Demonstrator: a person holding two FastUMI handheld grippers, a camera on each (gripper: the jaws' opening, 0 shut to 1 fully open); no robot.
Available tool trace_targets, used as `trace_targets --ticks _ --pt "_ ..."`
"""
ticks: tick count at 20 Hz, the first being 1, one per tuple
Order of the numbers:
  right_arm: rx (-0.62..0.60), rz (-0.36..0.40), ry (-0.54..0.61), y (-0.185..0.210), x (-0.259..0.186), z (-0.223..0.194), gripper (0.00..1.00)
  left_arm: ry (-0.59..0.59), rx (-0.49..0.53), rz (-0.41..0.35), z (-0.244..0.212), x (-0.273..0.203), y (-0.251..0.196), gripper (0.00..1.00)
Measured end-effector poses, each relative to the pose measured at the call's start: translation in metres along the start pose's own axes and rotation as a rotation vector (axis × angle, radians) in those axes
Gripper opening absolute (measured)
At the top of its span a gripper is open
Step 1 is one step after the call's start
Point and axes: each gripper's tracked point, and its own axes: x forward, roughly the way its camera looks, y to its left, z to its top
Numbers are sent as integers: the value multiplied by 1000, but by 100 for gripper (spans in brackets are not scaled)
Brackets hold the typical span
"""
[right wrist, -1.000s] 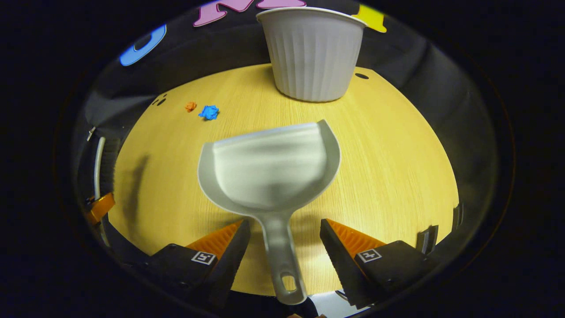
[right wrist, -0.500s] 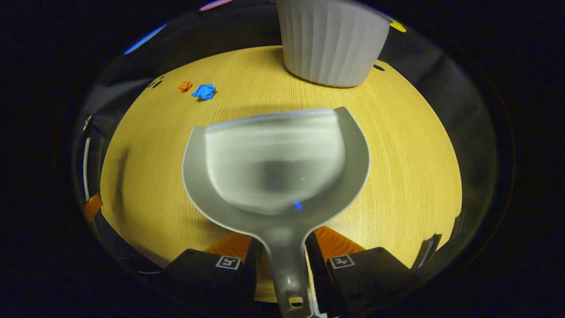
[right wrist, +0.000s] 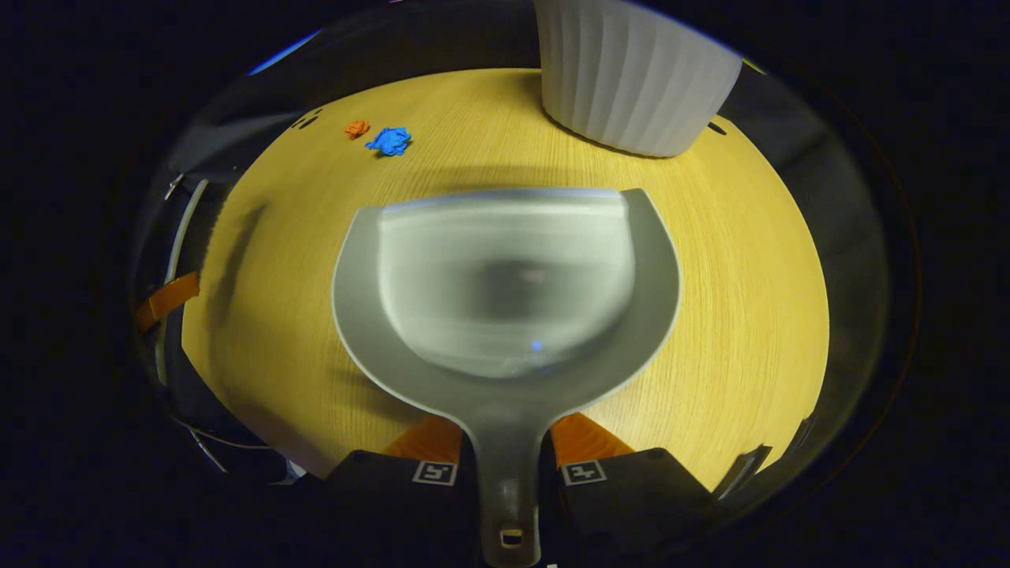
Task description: Pick up the small broom and dustpan from the desktop, sweep the trash into the dustpan with the broom, and then empty the trash into the garbage bin.
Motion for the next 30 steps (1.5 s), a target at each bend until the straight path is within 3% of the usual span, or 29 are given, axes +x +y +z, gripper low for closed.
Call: trace_targets --ticks 3,5,8,12,14,17,19,24,30 --pt "-58 0 -2 -8 0 1 29 26 26 -3 24 24 -2 25" --pt "-87 12 -4 -13 -1 4 33 53 40 -33 38 42 -10 24" --pt "-159 28 -10 -22 -1 9 33 73 146 4 62 74 -2 25" --pt "-222 58 -4 -30 -2 18 33 87 165 9 101 114 -3 25" --pt "-253 77 -2 -30 -2 21 33 90 232 31 121 135 5 25" --pt "-315 95 3 -32 -2 23 33 101 416 41 141 160 3 25" --pt "-337 105 9 -32 -2 22 29 104 517 8 148 172 -9 25" --pt "-382 120 12 -34 -1 23 33 122 713 -134 149 177 -52 25" --pt "-417 130 3 -32 2 25 33 190 854 -306 117 158 -103 25"
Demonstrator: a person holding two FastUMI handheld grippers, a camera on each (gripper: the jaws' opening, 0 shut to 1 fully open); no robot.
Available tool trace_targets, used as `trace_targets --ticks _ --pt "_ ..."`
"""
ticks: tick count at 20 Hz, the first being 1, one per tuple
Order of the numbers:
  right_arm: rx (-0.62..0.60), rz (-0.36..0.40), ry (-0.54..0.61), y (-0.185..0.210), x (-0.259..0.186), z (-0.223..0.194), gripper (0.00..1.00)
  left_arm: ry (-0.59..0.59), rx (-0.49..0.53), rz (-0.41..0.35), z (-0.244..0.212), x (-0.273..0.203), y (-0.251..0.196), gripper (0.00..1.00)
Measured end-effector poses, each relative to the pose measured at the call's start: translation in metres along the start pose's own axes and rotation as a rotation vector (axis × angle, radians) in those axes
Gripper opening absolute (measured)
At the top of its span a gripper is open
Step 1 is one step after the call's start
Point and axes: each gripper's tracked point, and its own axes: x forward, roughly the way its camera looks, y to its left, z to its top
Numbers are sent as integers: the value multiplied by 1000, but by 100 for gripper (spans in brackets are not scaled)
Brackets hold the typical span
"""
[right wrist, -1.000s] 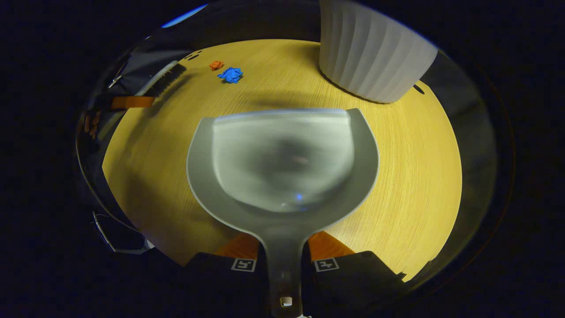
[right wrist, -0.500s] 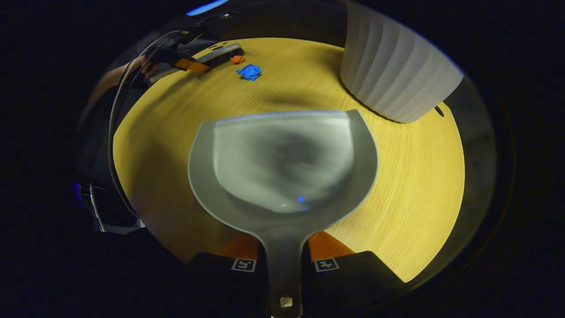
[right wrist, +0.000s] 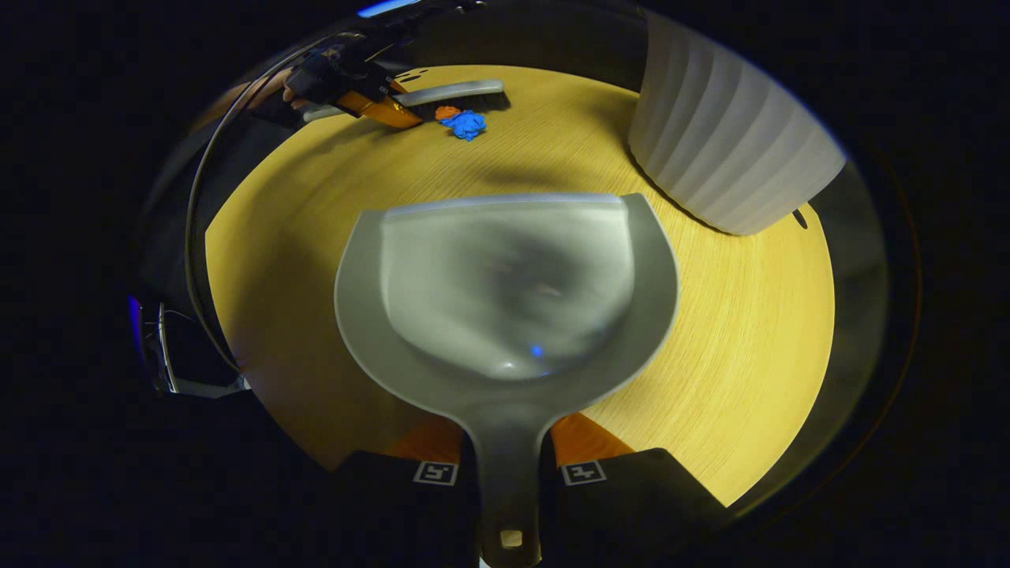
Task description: Pick up the small broom and dustpan from the desktop, sweep the trash into the dustpan with the broom, and then empty the trash into the garbage bin.
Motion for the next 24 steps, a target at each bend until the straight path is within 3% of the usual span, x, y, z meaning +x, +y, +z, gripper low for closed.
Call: trace_targets --ticks 7,8,9,10,12,16,19,24 --pt "-39 5 -19 8 -1 -2 33 31 47 -287 -1 -16 -114 25" --pt "-43 6 -23 11 -2 -3 29 32 46 -336 -2 -23 -129 25" --pt "-47 7 -26 13 -3 -5 36 40 41 -388 -2 -27 -149 25" --pt "-49 6 -30 13 -3 -7 33 39 35 -430 -1 -25 -169 25" --pt "-55 7 -41 16 -6 -10 33 42 9 -474 -1 -37 -181 25" --pt "-52 -11 -72 7 3 -8 29 4 -94 -358 -3 -39 -176 25" --pt "-25 -25 -91 4 7 -9 33 -78 -186 -235 -10 -59 -165 25" --pt "-16 -45 -105 4 2 -6 33 -176 -401 -89 -62 -88 -158 25"
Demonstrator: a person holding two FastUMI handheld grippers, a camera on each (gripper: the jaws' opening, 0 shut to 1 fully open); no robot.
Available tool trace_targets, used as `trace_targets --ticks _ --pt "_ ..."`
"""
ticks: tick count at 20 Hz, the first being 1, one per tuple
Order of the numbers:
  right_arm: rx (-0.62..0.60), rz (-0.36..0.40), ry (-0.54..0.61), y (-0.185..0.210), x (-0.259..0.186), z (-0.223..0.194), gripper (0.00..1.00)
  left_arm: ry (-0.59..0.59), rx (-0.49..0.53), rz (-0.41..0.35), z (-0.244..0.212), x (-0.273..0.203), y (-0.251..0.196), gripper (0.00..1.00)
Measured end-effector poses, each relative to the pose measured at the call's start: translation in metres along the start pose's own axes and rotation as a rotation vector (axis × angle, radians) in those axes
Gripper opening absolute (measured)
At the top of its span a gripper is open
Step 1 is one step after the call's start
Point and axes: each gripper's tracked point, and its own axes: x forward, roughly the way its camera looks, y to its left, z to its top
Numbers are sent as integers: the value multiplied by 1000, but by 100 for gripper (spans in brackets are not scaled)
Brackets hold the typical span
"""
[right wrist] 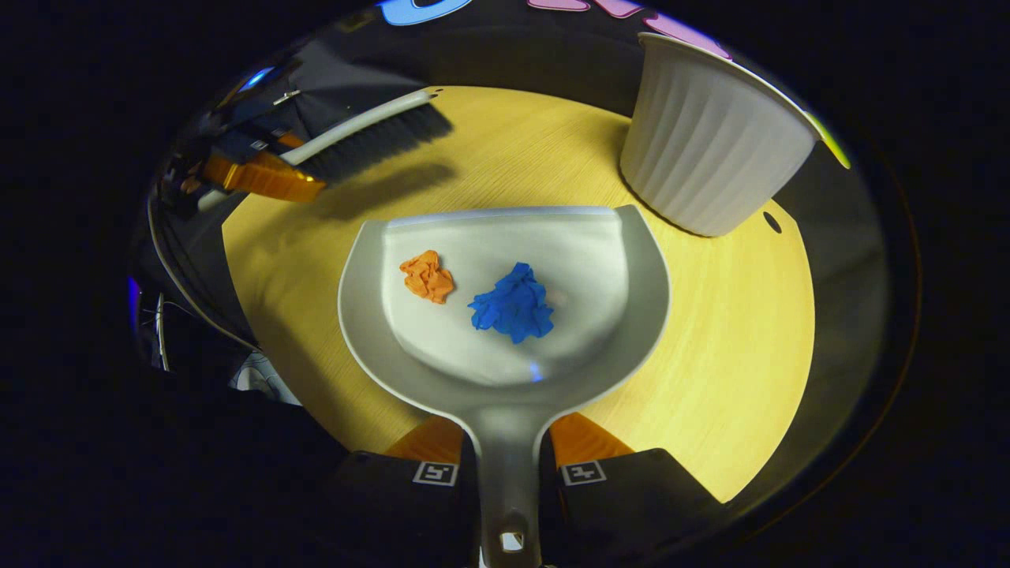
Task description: Pick up the small broom and dustpan from the desktop, sweep the trash into the dustpan with the broom, and then empty the trash into the garbage bin.
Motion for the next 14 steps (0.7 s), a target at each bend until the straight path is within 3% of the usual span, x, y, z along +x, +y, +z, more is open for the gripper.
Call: trace_targets --ticks 4,8,9,10,14 --pt "-31 -14 -28 2 -1 4 29 -32 -127 77 -67 1 33 25" --pt "32 -5 -50 3 2 5 33 -43 -240 78 -129 15 72 25" --pt "59 4 -52 3 1 4 29 -36 -245 85 -138 19 82 25" --pt "83 11 -54 3 0 6 33 -29 -242 87 -143 25 80 25" --pt "149 30 -53 2 -8 14 33 -24 -207 97 -157 15 62 25"
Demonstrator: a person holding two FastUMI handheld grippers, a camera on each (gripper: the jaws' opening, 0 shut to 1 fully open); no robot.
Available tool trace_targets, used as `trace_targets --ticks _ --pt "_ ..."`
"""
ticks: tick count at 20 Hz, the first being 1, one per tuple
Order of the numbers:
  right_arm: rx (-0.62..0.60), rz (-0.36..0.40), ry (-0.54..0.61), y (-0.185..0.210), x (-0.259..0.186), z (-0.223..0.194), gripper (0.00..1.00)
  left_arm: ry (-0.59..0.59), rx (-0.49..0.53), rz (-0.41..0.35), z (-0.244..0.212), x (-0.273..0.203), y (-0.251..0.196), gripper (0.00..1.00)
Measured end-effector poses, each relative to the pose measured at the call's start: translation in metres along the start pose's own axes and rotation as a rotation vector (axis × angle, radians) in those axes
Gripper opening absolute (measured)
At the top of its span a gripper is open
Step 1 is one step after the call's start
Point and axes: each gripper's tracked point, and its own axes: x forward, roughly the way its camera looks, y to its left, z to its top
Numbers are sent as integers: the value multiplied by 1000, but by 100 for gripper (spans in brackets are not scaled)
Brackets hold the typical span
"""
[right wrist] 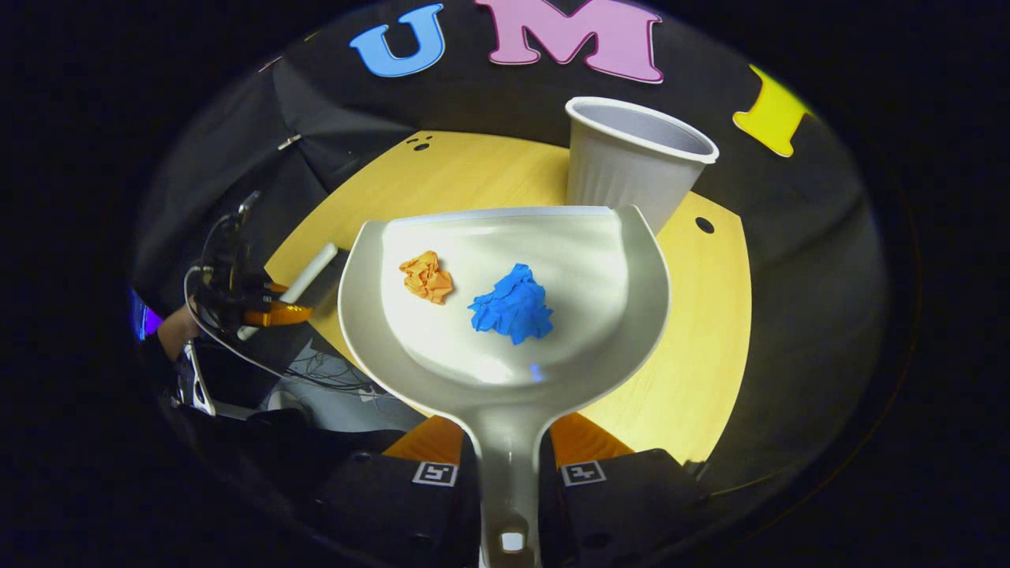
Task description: Pick up the small broom and dustpan from the desktop, sweep the trash into the dustpan with the broom, and then empty the trash into the garbage bin.
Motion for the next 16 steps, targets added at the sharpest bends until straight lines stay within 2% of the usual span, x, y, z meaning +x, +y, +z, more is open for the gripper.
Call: trace_targets --ticks 2,3,5,10,11,12,13,16 --pt "55 23 -9 1 -4 2 32 -3 -7 5 3 -4 -1 25" --pt "82 36 -18 4 -4 4 36 -6 -13 1 7 -6 -2 25" --pt "123 54 -31 5 -5 10 33 -12 -18 3 12 -8 -5 26" --pt "109 2 -71 -20 -10 31 32 -39 -41 30 42 -8 -15 27" --pt "110 0 -82 -27 -10 38 28 -47 -48 33 49 -8 -15 27" --pt "112 -5 -94 -32 -8 46 32 -56 -56 36 53 -9 -19 25" --pt "118 -12 -107 -39 -6 56 28 -63 -63 38 58 -10 -21 25" --pt "125 -48 -142 -56 5 78 36 -81 -82 61 70 -13 -19 27"
